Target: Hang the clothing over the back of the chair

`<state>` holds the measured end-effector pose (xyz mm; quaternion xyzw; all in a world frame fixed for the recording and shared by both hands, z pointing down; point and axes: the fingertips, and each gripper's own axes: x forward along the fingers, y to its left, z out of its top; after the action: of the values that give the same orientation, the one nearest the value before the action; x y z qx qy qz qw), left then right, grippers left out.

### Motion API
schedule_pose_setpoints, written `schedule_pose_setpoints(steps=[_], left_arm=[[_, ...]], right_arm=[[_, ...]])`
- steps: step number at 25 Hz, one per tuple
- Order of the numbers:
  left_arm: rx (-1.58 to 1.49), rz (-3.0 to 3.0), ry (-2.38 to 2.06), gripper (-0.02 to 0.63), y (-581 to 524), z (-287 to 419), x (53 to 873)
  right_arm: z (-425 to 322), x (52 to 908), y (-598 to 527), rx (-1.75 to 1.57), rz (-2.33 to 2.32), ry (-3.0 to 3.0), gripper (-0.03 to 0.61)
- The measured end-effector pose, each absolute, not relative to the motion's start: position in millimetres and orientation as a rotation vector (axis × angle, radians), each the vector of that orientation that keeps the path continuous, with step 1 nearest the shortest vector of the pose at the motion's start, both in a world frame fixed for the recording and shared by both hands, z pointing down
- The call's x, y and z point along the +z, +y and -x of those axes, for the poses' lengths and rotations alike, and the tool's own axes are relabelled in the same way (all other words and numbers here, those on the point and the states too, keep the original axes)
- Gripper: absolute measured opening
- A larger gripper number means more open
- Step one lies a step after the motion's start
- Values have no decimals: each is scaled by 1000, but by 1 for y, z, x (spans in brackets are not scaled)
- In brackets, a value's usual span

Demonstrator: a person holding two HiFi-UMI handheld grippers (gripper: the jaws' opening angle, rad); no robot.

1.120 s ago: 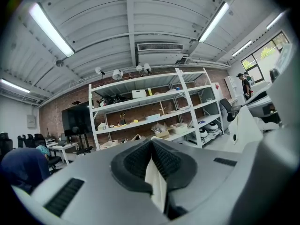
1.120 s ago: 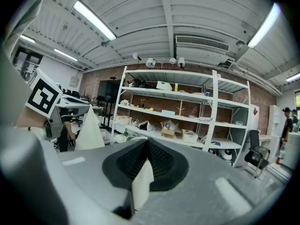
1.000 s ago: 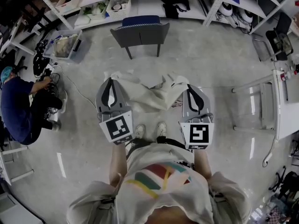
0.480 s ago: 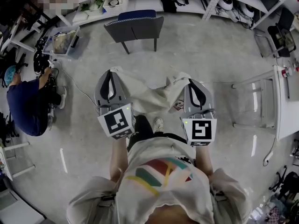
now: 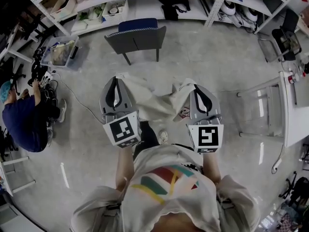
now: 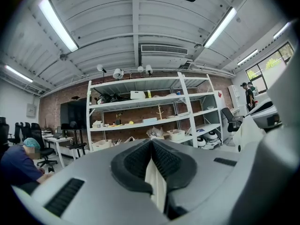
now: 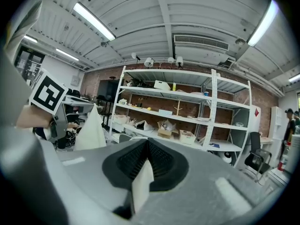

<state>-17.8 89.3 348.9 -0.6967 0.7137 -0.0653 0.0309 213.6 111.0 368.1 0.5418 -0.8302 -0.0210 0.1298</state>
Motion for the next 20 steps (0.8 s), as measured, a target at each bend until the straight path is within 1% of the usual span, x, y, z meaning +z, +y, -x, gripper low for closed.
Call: schedule_pose_setpoints(steps=[8,20], left_arm=[[-209,2151,2235,17,28,69,357],[-179,2190,2167,17,-81,161,336]], right_arm=[[-164,370,38,-72,-1535,-2401,7],[-73,352,-78,-95,-1568,-2375,6]])
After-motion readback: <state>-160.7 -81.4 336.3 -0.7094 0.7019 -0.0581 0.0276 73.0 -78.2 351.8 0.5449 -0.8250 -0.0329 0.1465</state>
